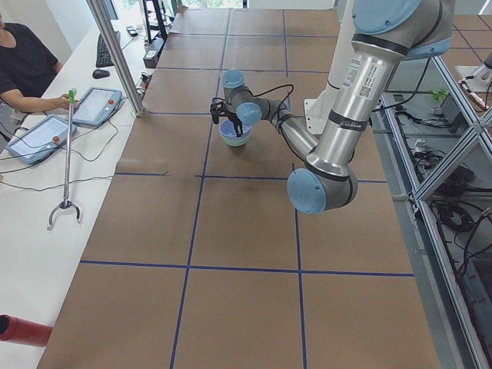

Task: Stack blue bowl on green bowl
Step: 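Lower the blue bowl into the green bowl with the left gripper, then open the left gripper and draw it back from the stacked bowls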

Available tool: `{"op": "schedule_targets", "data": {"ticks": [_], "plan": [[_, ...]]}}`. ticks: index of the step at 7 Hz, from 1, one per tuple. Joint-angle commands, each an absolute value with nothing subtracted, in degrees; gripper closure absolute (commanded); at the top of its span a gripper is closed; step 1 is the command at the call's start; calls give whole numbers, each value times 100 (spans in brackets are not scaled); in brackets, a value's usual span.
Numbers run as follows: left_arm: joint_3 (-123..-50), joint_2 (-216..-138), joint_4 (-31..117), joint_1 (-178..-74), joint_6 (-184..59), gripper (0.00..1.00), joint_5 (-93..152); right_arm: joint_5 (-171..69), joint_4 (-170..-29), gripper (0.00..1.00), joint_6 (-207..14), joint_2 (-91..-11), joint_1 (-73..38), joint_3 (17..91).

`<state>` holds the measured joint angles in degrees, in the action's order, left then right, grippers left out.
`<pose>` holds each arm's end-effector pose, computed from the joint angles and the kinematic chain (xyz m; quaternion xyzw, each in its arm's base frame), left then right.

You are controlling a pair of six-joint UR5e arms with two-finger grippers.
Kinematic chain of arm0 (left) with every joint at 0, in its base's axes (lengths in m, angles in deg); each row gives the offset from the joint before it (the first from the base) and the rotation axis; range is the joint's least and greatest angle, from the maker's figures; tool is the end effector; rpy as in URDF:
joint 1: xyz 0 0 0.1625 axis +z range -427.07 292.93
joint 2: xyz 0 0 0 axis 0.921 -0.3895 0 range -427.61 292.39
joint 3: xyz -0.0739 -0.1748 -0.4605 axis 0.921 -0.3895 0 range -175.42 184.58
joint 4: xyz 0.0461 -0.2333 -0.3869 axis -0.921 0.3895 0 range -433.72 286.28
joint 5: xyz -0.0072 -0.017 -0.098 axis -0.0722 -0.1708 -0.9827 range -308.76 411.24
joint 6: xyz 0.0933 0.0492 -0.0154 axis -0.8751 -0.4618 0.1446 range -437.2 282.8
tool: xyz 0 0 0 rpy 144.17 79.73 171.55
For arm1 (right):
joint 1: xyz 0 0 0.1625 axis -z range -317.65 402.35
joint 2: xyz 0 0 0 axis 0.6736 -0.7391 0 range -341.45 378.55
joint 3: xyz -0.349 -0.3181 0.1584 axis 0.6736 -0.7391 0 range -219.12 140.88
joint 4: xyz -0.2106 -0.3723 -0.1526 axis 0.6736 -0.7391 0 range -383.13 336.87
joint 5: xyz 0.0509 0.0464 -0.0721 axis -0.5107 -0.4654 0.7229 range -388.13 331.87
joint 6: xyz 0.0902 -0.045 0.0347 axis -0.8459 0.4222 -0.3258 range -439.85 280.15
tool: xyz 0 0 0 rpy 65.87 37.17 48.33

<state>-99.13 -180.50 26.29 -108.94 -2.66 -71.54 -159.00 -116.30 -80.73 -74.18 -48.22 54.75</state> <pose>0.4529 -0.5075 0.3516 -0.0454 0.4573 -0.0926 0.8833 0.0686 -0.5066 0.7354 -0.0175 -0.3490 0.0180 0.9368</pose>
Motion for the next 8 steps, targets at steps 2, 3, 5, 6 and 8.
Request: {"op": "schedule_targets", "data": {"ticks": [2,3,5,6,8], "plan": [[-10009,-18054,2639,-10943,-276,0,-7128,-15900,-11630,0,-8073,-7418,-4818,5475],[-10141,-18054,2622,-11040,-285,0,-7032,-15900,-11630,0,-8073,-7418,-4818,5475],[-10492,-18046,2151,-11844,-1831,0,-7031,-15900,-11630,0,-8073,-7418,-4818,5475],[-10824,-18011,1816,-12319,-2658,0,-7023,-15900,-11630,0,-8073,-7418,-4818,5475],[-10854,-17618,1348,-13269,-4623,0,-7075,-15900,-11630,0,-8073,-7418,-4827,5475]]}}
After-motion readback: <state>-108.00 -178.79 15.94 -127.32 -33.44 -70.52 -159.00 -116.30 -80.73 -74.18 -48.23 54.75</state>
